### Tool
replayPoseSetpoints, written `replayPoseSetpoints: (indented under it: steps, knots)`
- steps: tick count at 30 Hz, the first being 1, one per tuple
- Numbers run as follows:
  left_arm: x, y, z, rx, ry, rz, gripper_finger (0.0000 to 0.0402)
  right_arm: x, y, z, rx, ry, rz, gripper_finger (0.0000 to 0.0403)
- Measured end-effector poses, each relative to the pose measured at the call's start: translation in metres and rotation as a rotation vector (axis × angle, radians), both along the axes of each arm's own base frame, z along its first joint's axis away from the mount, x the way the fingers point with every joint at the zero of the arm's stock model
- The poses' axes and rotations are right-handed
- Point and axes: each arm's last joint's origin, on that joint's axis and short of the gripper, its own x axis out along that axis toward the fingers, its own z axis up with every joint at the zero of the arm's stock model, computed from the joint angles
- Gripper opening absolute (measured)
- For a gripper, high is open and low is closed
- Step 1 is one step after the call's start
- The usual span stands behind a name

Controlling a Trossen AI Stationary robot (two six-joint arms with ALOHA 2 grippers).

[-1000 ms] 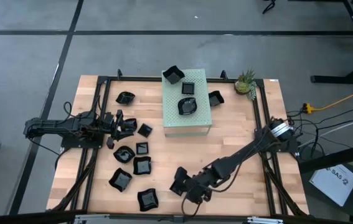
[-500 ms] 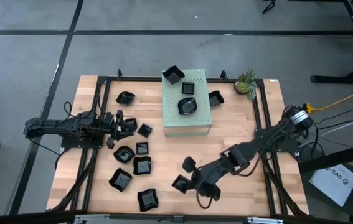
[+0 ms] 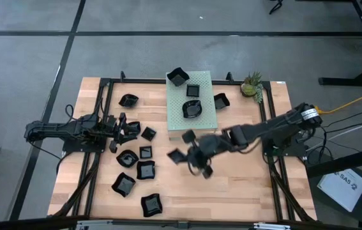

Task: Pick & Place Mini shaped plates
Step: Stack the black square plate on top of the black square plates on the shelf

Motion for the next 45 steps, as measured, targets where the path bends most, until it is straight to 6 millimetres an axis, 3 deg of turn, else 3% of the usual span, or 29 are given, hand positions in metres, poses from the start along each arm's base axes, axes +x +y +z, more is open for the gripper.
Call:
replayPoseSetpoints:
  steps: [9,18,36,45]
  knots:
    - [0.000,0.000,0.000,0.000,0.000,0.000,0.0152,0.013,-0.073,0.004,-0.023,-0.033,-0.255,0.0003]
    - [0.000,0.000,0.000,0.000,0.000,0.000,0.0152,0.010,-0.133,0.004,-0.081,-0.031,-0.587,0.0004]
    - [0.000,0.000,0.000,0.000,0.000,0.000,0.0152,-0.012,-0.206,-0.002,-0.100,0.086,-0.815,0.0004]
    - [0.000,0.000,0.000,0.000,0.000,0.000,0.0152,-0.018,-0.218,-0.008,-0.070,0.143,-0.862,0.0004]
